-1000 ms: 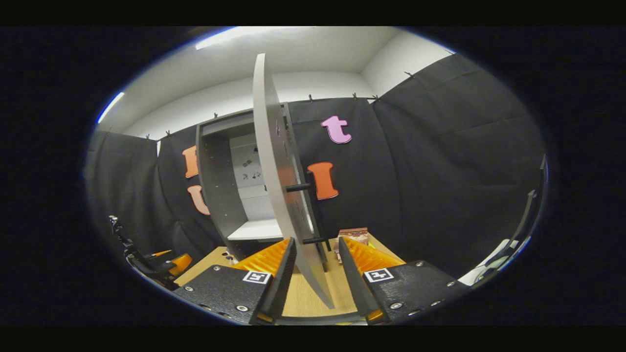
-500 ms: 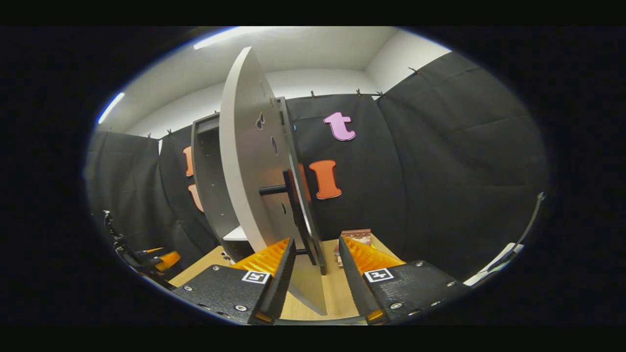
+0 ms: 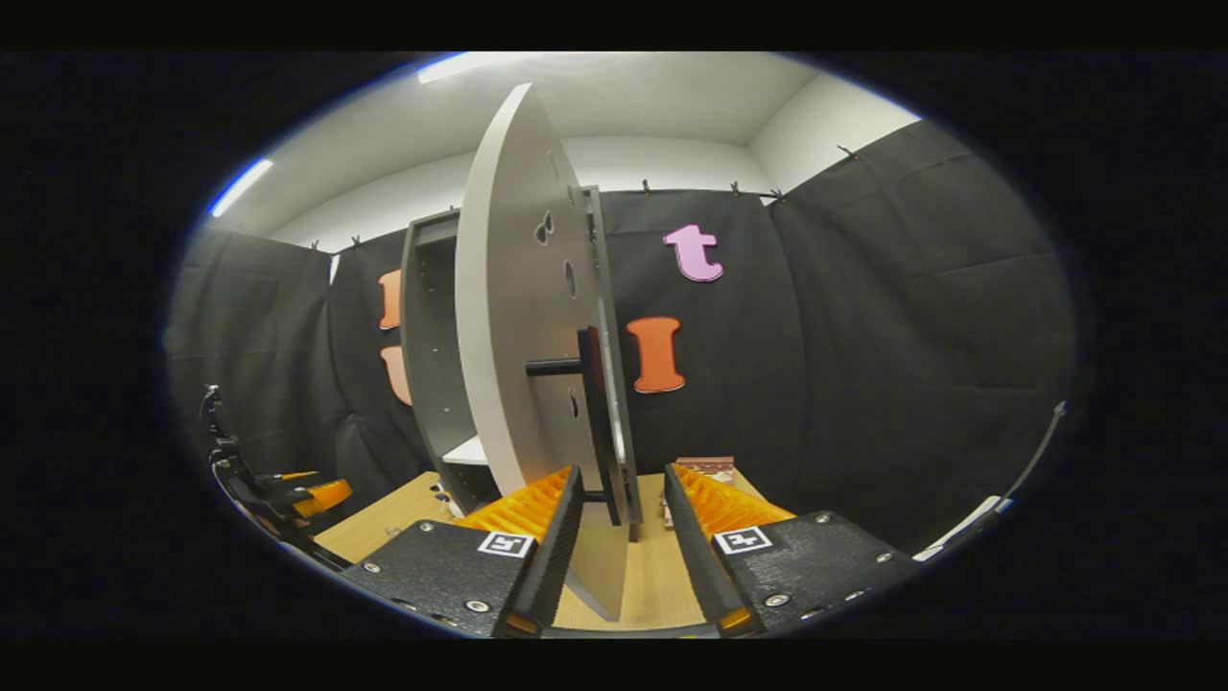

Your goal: Open the cabinet door with the right hand, grasp the bottle in the cabinet with the left hand and place it on the coaster, then close the cabinet door with the right hand.

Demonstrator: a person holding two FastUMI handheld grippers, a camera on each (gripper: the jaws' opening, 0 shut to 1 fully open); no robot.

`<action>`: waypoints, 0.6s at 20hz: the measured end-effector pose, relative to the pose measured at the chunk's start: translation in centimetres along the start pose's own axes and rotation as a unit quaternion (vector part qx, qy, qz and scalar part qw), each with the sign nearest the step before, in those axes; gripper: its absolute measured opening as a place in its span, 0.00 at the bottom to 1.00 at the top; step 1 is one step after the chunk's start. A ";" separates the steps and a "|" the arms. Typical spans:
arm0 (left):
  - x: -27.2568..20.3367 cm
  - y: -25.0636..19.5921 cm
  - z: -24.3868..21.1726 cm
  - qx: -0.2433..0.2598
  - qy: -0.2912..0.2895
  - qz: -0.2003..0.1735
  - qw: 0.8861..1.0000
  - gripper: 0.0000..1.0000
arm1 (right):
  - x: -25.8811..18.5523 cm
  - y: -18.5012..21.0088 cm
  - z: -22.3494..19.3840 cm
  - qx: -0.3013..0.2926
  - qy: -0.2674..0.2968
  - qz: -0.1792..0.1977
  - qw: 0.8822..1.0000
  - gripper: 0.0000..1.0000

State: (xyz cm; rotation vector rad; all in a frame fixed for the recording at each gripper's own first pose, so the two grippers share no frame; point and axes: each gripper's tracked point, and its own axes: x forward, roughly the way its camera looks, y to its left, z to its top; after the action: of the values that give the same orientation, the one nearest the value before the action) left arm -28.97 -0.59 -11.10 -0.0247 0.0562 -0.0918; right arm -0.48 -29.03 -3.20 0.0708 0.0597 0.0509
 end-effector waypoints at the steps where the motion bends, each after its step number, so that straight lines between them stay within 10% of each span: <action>1: 0.0 0.5 0.0 0.002 0.000 0.004 1.000 0.96 | 0.2 0.6 -0.1 0.008 0.001 0.007 1.000 0.54; 12: 0.2 7.1 -0.7 -0.005 0.009 0.059 0.998 0.96 | 2.0 5.9 -0.9 0.008 0.005 0.059 0.998 0.54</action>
State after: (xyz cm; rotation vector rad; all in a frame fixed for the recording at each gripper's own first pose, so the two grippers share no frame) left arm -28.15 6.45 -12.02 -0.0304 0.0767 0.0254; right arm 1.12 -23.02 -3.84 0.0897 0.0660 0.1683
